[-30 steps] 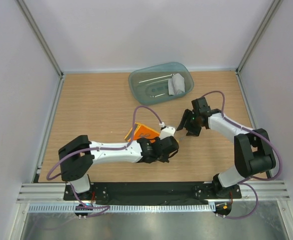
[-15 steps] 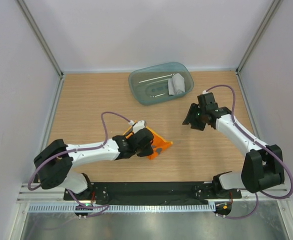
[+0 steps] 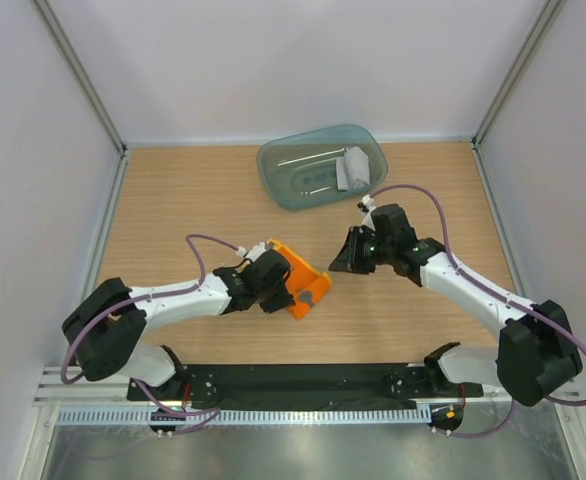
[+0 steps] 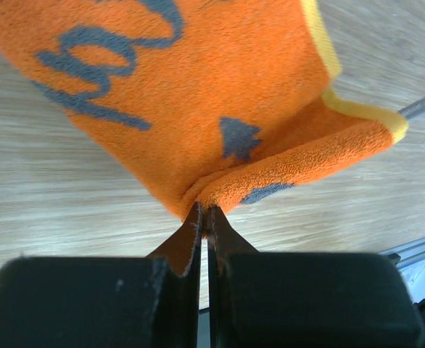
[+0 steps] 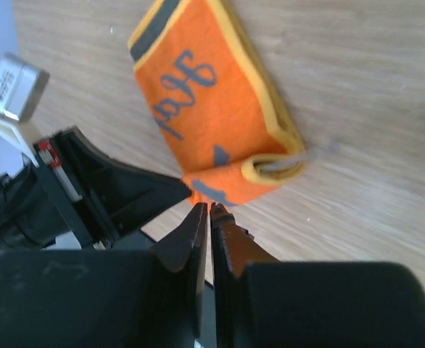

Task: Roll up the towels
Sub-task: Roll the towel

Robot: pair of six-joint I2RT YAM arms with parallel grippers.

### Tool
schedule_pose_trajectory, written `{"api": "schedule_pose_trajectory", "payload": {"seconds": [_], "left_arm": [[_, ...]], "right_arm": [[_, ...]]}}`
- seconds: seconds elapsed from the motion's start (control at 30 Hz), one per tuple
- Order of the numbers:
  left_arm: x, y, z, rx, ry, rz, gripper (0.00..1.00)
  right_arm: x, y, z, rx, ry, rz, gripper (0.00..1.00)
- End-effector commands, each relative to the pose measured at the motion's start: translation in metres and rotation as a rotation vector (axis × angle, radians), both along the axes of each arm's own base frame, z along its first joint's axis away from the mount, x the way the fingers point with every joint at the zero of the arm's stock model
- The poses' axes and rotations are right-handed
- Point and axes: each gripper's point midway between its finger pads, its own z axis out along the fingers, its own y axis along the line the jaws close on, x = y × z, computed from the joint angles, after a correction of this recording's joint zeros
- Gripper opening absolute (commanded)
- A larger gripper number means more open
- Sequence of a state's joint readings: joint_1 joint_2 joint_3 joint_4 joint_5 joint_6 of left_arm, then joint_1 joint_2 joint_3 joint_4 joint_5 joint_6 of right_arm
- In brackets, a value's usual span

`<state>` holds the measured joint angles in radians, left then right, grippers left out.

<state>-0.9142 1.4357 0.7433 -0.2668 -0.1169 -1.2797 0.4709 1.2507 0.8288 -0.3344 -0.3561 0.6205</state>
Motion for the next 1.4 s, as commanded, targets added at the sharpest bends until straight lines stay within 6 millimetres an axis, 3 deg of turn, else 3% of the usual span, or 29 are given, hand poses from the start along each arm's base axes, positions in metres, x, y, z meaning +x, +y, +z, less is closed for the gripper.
{"api": "schedule_pose_trajectory", "payload": {"seconds": [0.0,0.17,0.33,0.6,0.97,1.37], "left_arm": [[-0.004,0.004,-0.007,-0.008,0.047,0.033,0.0],[-0.004,0.007,-0.015,0.013,0.063,0.036,0.0],[-0.002,0.008,-0.019,0.04,0.062,0.024,0.0],[0.001,0.006,-0.023,0.078,0.064,-0.014,0.0],[-0.002,0.018,-0.024,0.121,0.06,-0.025,0.0],[-0.021,0.05,-0.042,0.196,0.084,-0.019,0.01]], "right_arm": [[-0.008,0.027,0.0,0.131,-0.009,0.077,0.11],[-0.011,0.046,-0.025,0.161,0.032,0.118,0.06],[-0.009,0.063,-0.028,0.189,0.012,0.146,0.05],[0.005,0.066,-0.054,0.138,0.026,0.13,0.03],[0.023,0.043,-0.103,0.053,0.084,0.039,0.01],[0.022,0.039,-0.122,0.048,0.12,0.024,0.01]]}}
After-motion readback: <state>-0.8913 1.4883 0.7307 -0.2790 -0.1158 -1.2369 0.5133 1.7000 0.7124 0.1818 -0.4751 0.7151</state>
